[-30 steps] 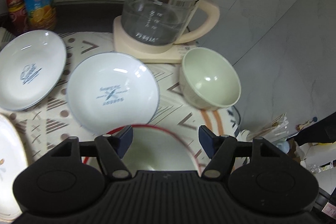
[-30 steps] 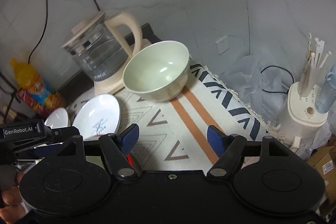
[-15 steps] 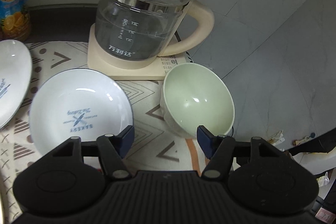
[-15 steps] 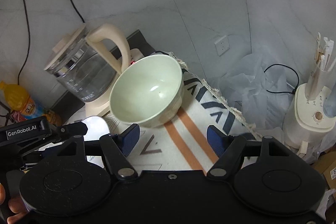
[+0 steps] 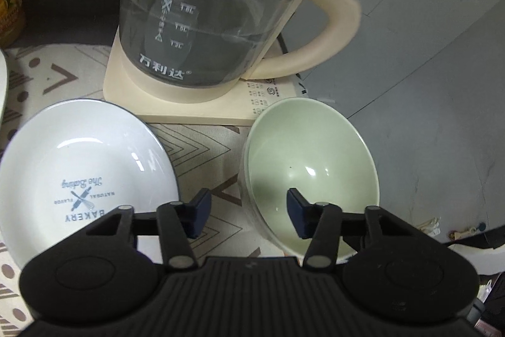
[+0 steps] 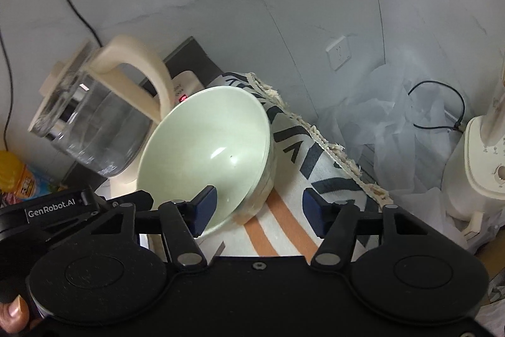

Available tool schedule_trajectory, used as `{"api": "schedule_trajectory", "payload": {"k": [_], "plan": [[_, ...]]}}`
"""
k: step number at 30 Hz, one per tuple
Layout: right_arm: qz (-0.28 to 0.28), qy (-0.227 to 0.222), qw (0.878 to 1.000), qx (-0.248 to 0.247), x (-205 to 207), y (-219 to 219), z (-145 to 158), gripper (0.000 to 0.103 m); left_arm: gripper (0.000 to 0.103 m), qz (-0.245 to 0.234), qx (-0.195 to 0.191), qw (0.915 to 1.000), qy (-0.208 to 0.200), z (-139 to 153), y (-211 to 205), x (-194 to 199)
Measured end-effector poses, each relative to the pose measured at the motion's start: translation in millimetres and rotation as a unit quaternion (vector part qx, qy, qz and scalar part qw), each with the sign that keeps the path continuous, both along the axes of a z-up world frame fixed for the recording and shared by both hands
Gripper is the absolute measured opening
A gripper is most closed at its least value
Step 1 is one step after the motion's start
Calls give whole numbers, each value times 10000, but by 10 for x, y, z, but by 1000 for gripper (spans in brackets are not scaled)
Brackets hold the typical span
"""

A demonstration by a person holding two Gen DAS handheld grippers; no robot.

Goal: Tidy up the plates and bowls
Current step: 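Close both grippers on the rim of the small pale green bowl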

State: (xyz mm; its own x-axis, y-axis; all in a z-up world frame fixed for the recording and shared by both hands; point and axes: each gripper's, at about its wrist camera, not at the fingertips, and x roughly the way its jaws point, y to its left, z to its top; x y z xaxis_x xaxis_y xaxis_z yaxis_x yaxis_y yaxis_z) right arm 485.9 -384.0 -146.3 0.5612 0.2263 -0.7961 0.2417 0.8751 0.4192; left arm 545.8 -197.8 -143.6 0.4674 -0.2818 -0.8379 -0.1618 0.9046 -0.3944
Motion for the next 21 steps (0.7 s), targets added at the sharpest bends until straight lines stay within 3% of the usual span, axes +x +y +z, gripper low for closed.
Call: {"api": "schedule_trajectory", "payload": {"k": [4,6,9,17,21], "plan": [[-51,121,9998,136,65,27,-100,46,29,-16,-52,9999,140,-96,-39,60],[-25,163,9996,217,81,44,-149,32,17,-53,-84,9998,191,-152,-70,67],[-32,157,9992,371,95,66,-206,28,16,-51,-63,9997,232,-205,-101,76],[-14,77,9998,155,78,147,-176,25,15,-48,-154,9995,254,-152,-50,-39],[-50,-120,9997,193,-45,159,-43,25,15,-49,-186,9998,-41,59,10,-152]]}}
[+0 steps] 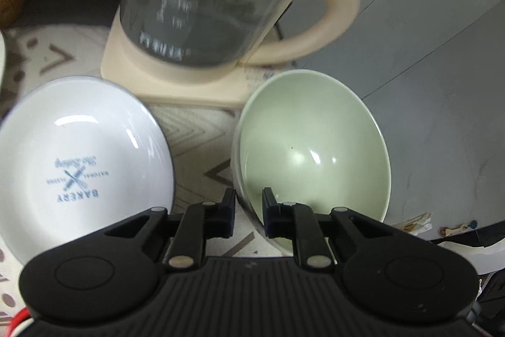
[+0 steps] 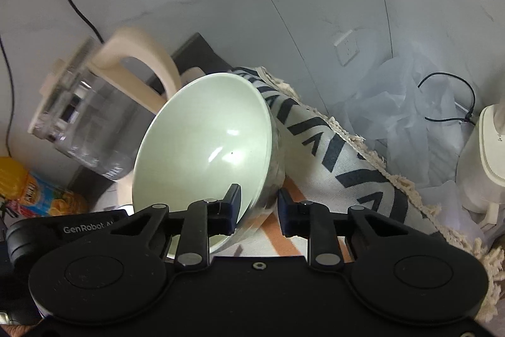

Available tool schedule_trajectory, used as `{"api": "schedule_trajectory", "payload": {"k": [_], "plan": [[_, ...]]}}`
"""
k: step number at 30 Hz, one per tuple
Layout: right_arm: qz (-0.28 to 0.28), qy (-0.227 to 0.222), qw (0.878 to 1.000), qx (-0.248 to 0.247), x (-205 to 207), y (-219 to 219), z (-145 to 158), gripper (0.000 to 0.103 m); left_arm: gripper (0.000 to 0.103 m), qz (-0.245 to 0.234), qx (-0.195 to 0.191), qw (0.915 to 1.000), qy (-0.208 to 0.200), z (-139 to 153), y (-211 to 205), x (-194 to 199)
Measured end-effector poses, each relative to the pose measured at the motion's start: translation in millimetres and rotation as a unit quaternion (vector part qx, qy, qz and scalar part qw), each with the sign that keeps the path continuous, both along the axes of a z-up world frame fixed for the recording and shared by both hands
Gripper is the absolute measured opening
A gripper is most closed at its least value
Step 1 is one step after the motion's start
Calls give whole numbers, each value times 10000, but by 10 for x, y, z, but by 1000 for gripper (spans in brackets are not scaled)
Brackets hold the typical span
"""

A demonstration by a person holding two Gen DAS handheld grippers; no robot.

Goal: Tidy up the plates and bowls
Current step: 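Close both grippers on the rim of the small pale green bowl, then carry the small green bowl with both grippers onto the bowl stack and release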

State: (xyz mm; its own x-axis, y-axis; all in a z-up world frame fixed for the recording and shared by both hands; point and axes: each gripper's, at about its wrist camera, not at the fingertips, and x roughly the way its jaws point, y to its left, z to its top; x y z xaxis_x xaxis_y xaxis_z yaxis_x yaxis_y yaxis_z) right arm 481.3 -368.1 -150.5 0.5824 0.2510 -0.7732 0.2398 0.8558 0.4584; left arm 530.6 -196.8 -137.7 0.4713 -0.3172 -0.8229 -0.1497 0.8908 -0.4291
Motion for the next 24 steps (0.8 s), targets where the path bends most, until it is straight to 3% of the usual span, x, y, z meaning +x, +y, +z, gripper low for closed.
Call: {"api": "schedule_trajectory", "payload": {"k": [14,24], "plan": [[80,-781,9965,-271,-547,193,695,25,15,-13,-89,9986,-530,604,169,-600],[218,-1002,9942,-318,-952,319,869,25,15,158,-71,9977,-650,794,336,-1171]]}}
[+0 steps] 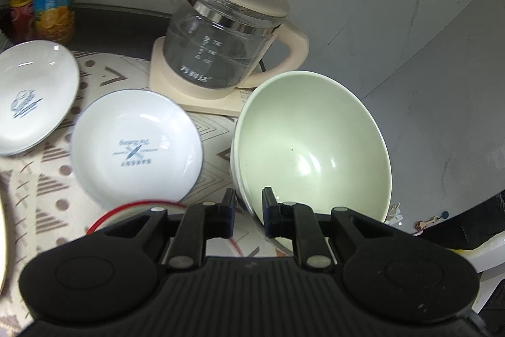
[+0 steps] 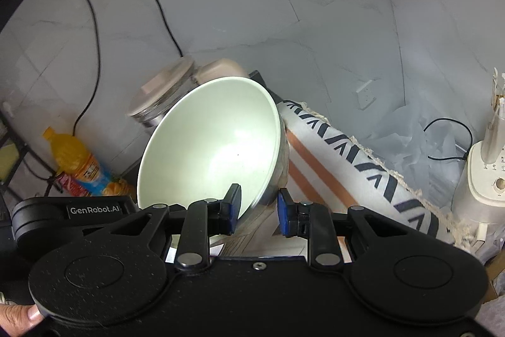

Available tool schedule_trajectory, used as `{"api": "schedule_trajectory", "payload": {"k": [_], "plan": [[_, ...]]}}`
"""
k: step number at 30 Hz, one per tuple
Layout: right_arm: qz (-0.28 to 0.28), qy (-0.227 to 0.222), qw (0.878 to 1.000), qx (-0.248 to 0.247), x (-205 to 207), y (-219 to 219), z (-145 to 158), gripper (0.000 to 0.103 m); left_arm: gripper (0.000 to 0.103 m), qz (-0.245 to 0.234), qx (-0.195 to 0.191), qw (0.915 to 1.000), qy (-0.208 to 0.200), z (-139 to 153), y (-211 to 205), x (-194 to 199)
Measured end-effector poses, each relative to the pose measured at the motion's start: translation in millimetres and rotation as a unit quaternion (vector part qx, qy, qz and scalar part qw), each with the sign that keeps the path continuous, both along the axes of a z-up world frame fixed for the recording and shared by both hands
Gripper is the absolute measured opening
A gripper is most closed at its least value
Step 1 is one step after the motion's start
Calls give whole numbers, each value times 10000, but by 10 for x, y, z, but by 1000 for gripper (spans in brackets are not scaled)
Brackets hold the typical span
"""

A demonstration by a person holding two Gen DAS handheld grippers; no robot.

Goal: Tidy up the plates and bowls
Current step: 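Carry the small green bowl with both grippers onto the bowl stack and release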

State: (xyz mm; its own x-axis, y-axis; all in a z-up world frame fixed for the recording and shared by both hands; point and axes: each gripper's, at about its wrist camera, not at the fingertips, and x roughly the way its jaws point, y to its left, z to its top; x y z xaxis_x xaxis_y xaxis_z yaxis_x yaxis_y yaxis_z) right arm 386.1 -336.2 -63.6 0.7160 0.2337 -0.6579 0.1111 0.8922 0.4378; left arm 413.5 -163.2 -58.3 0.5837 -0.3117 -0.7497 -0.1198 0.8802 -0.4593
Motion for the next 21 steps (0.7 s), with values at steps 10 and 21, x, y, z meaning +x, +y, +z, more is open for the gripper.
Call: {"api": "schedule_trajectory", "payload": {"k": [10,21], "plan": [[223,-19,9997,-60,-202,101,5,25,16,187,-49,9998,71,33,199,-500],[433,-2,9990,-111,-539,276,16,25,16,345,-16,9993,125,6,364,-879]]}}
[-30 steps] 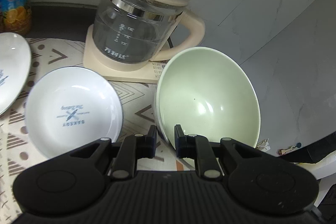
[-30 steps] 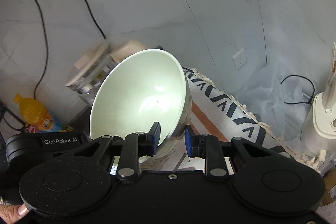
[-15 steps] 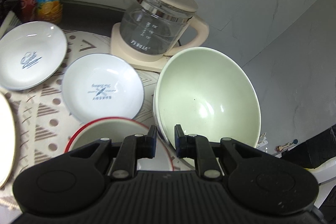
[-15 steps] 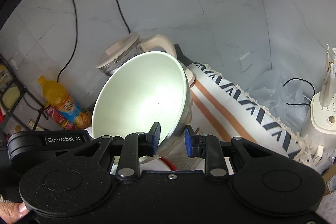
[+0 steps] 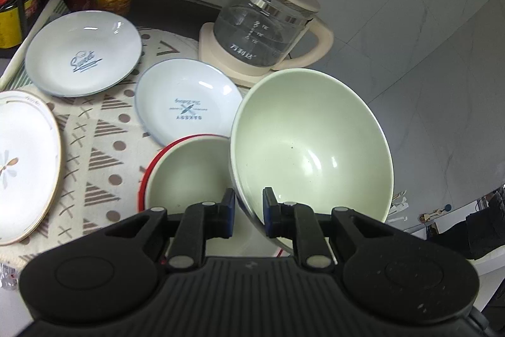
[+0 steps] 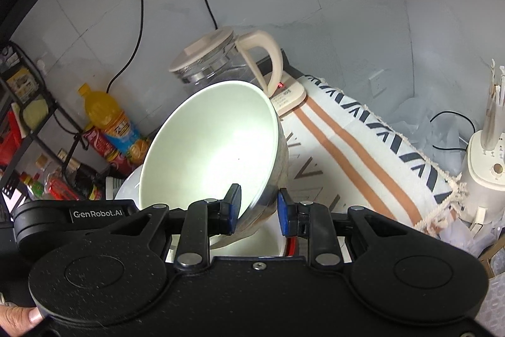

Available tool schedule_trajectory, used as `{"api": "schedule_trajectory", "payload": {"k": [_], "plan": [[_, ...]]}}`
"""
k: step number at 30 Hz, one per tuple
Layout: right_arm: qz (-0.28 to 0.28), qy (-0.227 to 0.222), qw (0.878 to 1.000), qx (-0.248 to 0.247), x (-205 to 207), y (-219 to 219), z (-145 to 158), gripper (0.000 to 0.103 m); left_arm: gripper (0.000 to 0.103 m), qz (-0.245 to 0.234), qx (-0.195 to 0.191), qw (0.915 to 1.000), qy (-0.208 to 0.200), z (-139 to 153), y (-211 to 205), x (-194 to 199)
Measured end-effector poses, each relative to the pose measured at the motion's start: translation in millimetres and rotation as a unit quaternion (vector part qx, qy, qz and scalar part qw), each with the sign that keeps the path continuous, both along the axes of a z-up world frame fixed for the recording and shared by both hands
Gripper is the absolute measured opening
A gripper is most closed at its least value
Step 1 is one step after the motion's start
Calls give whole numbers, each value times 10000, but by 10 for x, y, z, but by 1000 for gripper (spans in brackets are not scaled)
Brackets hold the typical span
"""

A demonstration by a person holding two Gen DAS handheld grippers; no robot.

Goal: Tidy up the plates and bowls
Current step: 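Carry the small green bowl with both grippers onto the bowl stack and release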

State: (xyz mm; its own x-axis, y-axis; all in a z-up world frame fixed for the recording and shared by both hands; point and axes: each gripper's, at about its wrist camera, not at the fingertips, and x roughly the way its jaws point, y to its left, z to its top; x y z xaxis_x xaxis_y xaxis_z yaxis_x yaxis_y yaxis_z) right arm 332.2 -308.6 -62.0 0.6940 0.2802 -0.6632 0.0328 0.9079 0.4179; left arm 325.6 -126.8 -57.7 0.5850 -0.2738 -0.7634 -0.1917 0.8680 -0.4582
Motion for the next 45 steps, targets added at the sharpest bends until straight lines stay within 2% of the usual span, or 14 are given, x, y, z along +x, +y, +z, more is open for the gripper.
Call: {"api": "schedule_trajectory", "payload": {"k": [23,30,36,40,42,45], "plan": [[312,603,9974,-259,-177,352,-306,25,20,235,-125,9981,554,-371,332,-205],[308,723,9965,-293,-188,379,-375,28,23,258,-168,9975,635,-407,342,-210],[270,747,9962,-346,-189,368,-369,30,25,312,-182,9981,499,-334,360,-235],[177,741,9965,-333,-216,323,-325,35,34,431,-200,9976,510,-299,411,-286],[145,680,9969,-362,-242,314,-285,46,46,482,-149,9972,546,-264,434,-329],[138,598,9973,-411,-273,326,-238,52,54,571,-89,9972,481,-207,475,-426]]}}
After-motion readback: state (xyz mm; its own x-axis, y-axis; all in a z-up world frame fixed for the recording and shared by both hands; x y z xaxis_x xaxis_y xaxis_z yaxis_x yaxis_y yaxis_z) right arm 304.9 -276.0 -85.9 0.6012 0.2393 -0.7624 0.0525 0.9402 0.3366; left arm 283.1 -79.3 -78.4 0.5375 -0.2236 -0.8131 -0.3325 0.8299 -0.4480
